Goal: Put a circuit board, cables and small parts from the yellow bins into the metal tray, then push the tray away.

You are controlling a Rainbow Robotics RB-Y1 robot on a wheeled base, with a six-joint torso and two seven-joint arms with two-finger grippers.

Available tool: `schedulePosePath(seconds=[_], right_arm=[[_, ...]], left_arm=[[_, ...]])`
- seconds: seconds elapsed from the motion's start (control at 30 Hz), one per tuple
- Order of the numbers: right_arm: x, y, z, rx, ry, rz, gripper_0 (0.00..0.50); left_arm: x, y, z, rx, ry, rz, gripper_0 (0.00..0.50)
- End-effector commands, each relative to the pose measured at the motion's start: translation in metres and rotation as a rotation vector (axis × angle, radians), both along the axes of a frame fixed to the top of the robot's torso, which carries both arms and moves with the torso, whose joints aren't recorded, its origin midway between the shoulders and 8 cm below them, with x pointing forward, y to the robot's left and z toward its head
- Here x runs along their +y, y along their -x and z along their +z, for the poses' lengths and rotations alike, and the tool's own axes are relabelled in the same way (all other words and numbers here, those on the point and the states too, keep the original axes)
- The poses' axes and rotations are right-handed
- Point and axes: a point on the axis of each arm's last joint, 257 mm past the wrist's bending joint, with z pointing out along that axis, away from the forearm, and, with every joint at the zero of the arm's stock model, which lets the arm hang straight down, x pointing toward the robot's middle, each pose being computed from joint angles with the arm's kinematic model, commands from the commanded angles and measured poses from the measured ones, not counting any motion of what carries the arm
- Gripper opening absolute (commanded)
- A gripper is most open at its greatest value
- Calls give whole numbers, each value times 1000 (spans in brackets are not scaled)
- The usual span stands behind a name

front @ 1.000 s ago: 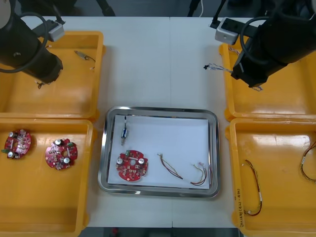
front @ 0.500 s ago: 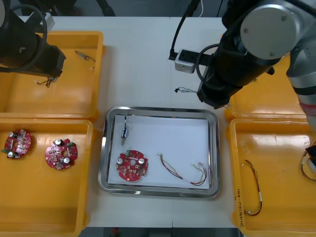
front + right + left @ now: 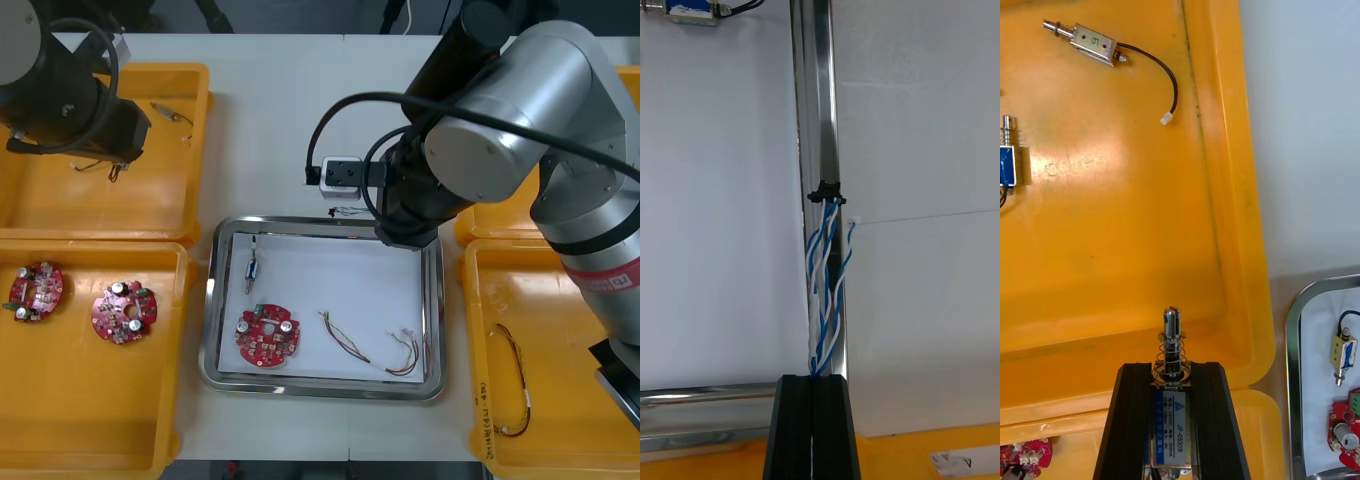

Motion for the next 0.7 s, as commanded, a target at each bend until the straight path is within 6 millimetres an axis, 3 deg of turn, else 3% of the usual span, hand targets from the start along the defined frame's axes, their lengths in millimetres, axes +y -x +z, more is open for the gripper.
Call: schedulePosePath(seconds=[0.03,0.27,0.7], right_arm=[[18,18,-20,-6,-12,90,0],[23,26,-55,-13,-15,131,0],[11,14,-85,-27,26,123,0]], left_arm=[[-18,2,2,-13,42,52,0],[-25,2,-1,-7,59,58,0],[-28,3,-2,-2,66,52,0]])
